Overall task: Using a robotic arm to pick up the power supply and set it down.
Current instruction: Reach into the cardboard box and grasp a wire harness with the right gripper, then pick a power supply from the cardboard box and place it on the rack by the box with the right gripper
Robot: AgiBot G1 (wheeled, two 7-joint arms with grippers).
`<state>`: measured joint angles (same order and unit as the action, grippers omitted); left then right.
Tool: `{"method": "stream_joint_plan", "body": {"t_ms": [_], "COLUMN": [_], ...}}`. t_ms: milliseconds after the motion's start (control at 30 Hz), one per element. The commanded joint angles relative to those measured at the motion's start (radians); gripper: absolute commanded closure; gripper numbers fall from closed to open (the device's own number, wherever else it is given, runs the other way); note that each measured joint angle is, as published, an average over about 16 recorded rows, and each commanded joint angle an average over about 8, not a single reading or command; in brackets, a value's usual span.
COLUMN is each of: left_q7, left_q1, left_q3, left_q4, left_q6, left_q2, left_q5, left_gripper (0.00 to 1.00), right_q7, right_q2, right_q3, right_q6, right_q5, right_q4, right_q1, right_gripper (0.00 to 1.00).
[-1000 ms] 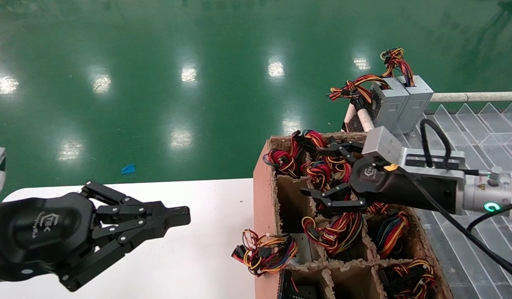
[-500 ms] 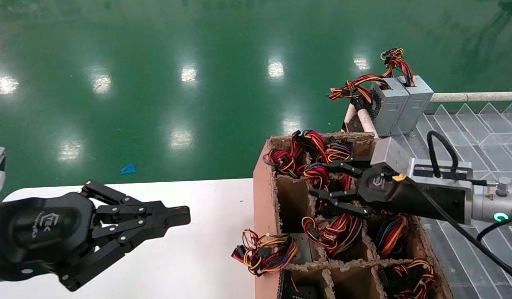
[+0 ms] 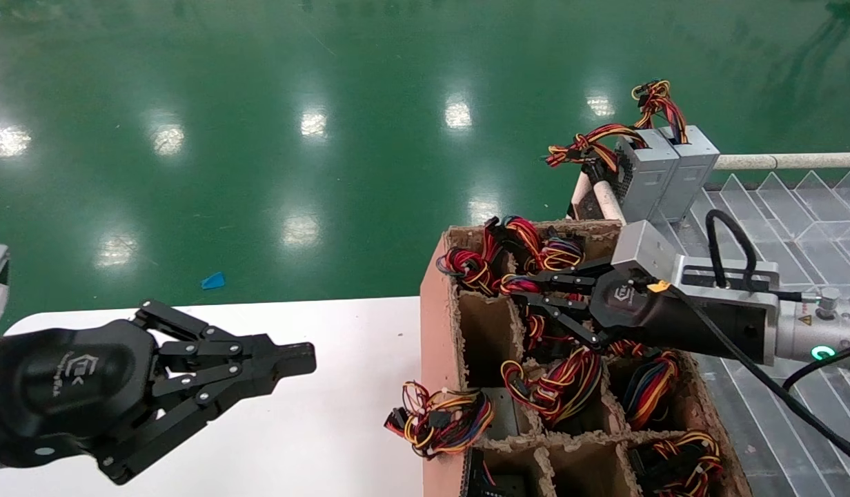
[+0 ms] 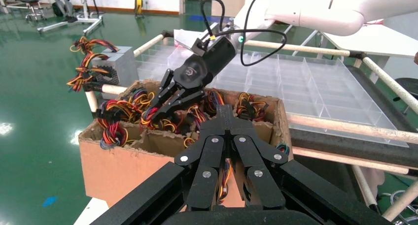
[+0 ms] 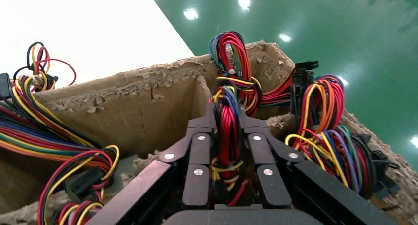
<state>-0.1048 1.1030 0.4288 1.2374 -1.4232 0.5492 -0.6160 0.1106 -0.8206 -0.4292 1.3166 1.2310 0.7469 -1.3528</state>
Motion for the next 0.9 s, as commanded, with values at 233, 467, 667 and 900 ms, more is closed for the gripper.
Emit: {"method": "stream_joint_plan", "body": {"t_ms": [233, 467, 667, 900], "left_q7": [0.000, 0.000, 0.000, 0.000], "left_q1": [0.000, 0.000, 0.000, 0.000], "left_q3": [0.000, 0.000, 0.000, 0.000], "left_q4": [0.000, 0.000, 0.000, 0.000], "left_q6": [0.000, 0.000, 0.000, 0.000], "left_q2": [0.000, 0.000, 0.000, 0.000], "left_q5": [0.000, 0.000, 0.000, 0.000], "left_gripper": [1.00, 1.00, 1.00, 1.00], "right_q7": [0.025, 0.070, 0.045, 0.020], "right_q2": [0.022, 0.088, 0.157, 0.205], "right_q3": [0.004, 0.034, 0.093, 0.157], "right_q6": [0.017, 0.045, 0.026, 0.015], "right_q5": [-0.002, -0.029, -0.095, -0.181], "right_q4": [0.051, 0.173, 0.291, 0.371], "right_q1": [0.004, 0.005, 0.017, 0.013], "right_gripper": [1.00, 1.00, 1.00, 1.00]}}
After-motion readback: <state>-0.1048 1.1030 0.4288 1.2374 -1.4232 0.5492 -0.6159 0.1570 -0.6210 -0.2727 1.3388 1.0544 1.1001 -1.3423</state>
